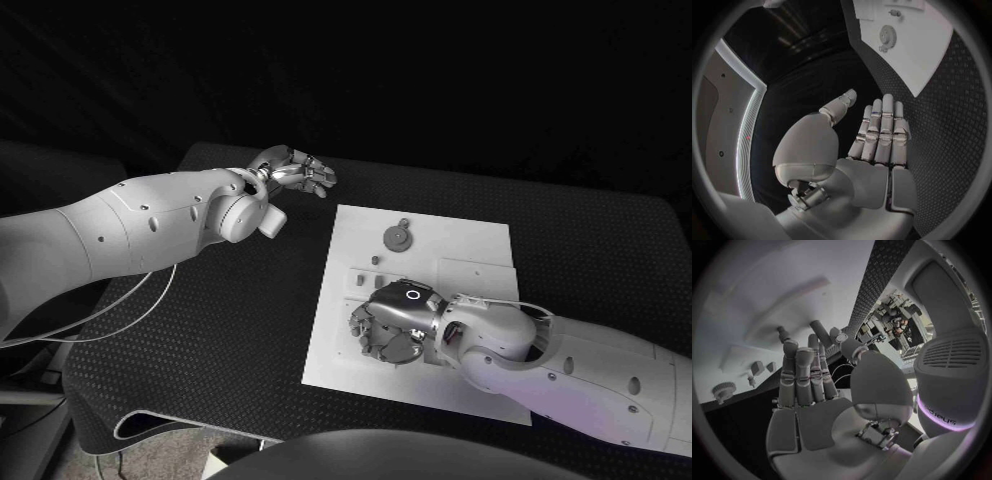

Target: Assemble the parts on the task board

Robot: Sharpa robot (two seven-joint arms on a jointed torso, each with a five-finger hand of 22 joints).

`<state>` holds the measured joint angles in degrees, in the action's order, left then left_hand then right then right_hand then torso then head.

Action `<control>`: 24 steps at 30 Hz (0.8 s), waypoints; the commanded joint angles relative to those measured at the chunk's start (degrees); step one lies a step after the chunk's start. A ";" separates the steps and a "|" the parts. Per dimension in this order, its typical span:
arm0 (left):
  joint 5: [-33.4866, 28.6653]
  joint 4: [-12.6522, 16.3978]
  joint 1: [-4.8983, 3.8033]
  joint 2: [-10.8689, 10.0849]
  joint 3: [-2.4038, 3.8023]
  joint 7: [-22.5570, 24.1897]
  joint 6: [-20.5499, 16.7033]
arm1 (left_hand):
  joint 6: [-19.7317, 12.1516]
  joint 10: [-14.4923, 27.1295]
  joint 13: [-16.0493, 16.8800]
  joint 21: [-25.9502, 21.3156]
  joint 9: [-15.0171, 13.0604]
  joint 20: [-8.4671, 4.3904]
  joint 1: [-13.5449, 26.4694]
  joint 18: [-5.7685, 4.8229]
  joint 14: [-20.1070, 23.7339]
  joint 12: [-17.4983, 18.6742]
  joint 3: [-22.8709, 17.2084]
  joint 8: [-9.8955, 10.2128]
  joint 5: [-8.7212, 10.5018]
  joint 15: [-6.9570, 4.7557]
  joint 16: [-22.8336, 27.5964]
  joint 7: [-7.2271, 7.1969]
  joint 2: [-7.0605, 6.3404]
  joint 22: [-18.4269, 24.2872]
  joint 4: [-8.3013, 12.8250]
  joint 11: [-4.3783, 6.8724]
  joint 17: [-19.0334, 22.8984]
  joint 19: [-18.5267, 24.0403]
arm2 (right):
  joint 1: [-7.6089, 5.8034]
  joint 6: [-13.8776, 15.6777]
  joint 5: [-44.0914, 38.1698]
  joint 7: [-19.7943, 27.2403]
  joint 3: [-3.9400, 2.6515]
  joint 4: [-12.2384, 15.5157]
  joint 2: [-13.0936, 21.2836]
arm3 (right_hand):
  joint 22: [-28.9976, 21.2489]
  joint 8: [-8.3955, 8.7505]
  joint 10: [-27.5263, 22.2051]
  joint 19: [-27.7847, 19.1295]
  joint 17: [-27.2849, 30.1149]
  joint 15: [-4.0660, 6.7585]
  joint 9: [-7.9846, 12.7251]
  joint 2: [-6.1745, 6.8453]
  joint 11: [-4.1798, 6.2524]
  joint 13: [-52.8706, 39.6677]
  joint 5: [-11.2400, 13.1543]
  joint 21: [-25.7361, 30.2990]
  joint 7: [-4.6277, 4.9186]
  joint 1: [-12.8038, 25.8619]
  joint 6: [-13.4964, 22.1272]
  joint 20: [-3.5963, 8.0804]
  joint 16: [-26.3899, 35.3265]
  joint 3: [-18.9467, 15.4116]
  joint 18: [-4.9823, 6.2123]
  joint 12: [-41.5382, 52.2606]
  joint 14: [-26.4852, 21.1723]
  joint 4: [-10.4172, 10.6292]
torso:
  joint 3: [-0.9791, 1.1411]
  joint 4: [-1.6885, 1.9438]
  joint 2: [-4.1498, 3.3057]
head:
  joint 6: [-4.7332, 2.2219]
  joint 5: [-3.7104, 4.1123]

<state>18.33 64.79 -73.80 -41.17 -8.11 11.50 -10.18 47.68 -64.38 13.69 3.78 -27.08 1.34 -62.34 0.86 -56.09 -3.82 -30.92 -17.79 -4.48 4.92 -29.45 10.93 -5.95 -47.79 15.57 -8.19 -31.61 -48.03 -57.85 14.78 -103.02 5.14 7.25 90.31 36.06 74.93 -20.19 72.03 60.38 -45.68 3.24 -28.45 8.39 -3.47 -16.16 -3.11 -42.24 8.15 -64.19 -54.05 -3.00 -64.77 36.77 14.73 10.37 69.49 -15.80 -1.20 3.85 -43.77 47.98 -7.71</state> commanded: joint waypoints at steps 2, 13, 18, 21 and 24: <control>-0.30 0.07 -0.05 0.05 0.05 0.37 0.74 | -0.26 0.38 -0.06 0.13 0.10 -0.14 -0.02 -0.86 -0.38 -0.21 0.39 -0.22 0.28 0.12 0.36 -0.06 0.25 0.07 0.01 -0.01 -0.11 -0.31 | 0.30 0.87 -0.13 -0.33 0.24 0.04 0.40 | 1.18 0.85 -1.76 -0.16 -0.19 -0.85 0.37 1.28 -0.51 0.35 0.26 -0.06 0.44 0.04 1.52 0.10 -0.31 0.05 0.27 -1.18 0.08 0.11 | 0.02 -0.02 -0.01 | -0.03 0.07; -0.30 0.03 -0.05 -0.09 0.04 0.26 0.78 | -0.29 0.42 -0.07 0.13 0.11 -0.13 -0.02 -0.86 -0.37 -0.20 0.41 -0.22 0.29 0.13 0.42 -0.05 0.21 0.10 0.03 -0.03 -0.16 -0.31 | -0.04 4.27 1.15 0.17 0.05 2.33 3.16 | 1.10 3.08 -7.03 -0.21 -0.44 -2.93 1.52 5.80 -2.70 1.75 0.25 -0.22 1.31 1.55 5.84 0.08 -0.76 0.03 0.27 -4.33 -0.29 1.84 | 0.01 -0.08 0.00 | -0.40 0.55; -0.30 0.00 -0.05 -0.20 0.04 0.25 0.76 | -0.30 0.43 -0.08 0.13 0.12 -0.13 -0.01 -0.86 -0.37 -0.20 0.42 -0.22 0.29 0.13 0.44 -0.04 0.20 0.11 0.03 -0.04 -0.19 -0.30 | -0.99 5.88 1.97 0.69 -0.82 4.37 4.93 | 1.11 3.27 -7.70 -0.20 -0.52 -3.23 1.67 6.55 -3.02 1.97 0.24 -0.26 1.23 2.10 6.42 0.06 -0.95 0.00 0.27 -4.71 -0.37 2.47 | 0.09 -0.12 -0.03 | -0.56 0.79; -0.31 -0.02 -0.05 -0.23 0.04 0.25 0.73 | -0.31 0.44 -0.08 0.13 0.12 -0.13 -0.01 -0.86 -0.37 -0.19 0.43 -0.22 0.29 0.14 0.46 -0.04 0.19 0.12 0.04 -0.04 -0.21 -0.30 | -2.12 6.17 3.77 0.89 -1.39 5.63 6.20 | 1.15 3.12 -7.58 0.02 -0.62 -3.22 1.66 6.51 -3.00 1.97 0.24 -0.44 1.16 1.78 6.35 0.20 -1.24 0.21 0.27 -4.63 -0.17 2.56 | 0.12 -0.15 -0.03 | -0.74 1.03; -0.31 -0.04 -0.05 -0.19 0.04 0.25 0.71 | -0.32 0.44 -0.08 0.13 0.12 -0.13 -0.01 -0.86 -0.37 -0.19 0.43 -0.22 0.29 0.14 0.47 -0.04 0.19 0.13 0.04 -0.04 -0.22 -0.31 | -3.01 6.24 8.26 0.62 -2.68 6.24 7.76 | 1.18 2.86 -7.45 0.24 -0.72 -3.18 1.60 6.24 -2.95 1.96 0.24 -0.63 1.27 1.52 6.05 0.33 -1.55 0.37 0.27 -4.55 0.06 2.68 | 0.12 -0.15 0.00 | -1.04 1.42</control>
<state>18.33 64.68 -73.80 -41.45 -8.12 11.41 -10.13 47.68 -64.38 13.70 3.78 -27.04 1.33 -62.34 0.86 -56.09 -3.82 -30.92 -17.79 -4.48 4.92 -29.23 10.93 -5.95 -47.74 15.57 -8.19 -31.76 -48.03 -60.50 19.61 -99.99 5.26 4.86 96.35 43.29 74.92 -17.08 64.69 60.52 -46.37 0.16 -26.83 14.56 -6.35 -14.24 -3.11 -42.63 9.38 -62.38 -47.98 -2.88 -66.22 37.17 14.00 5.91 69.29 -13.33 -1.10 3.72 -43.78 47.15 -6.58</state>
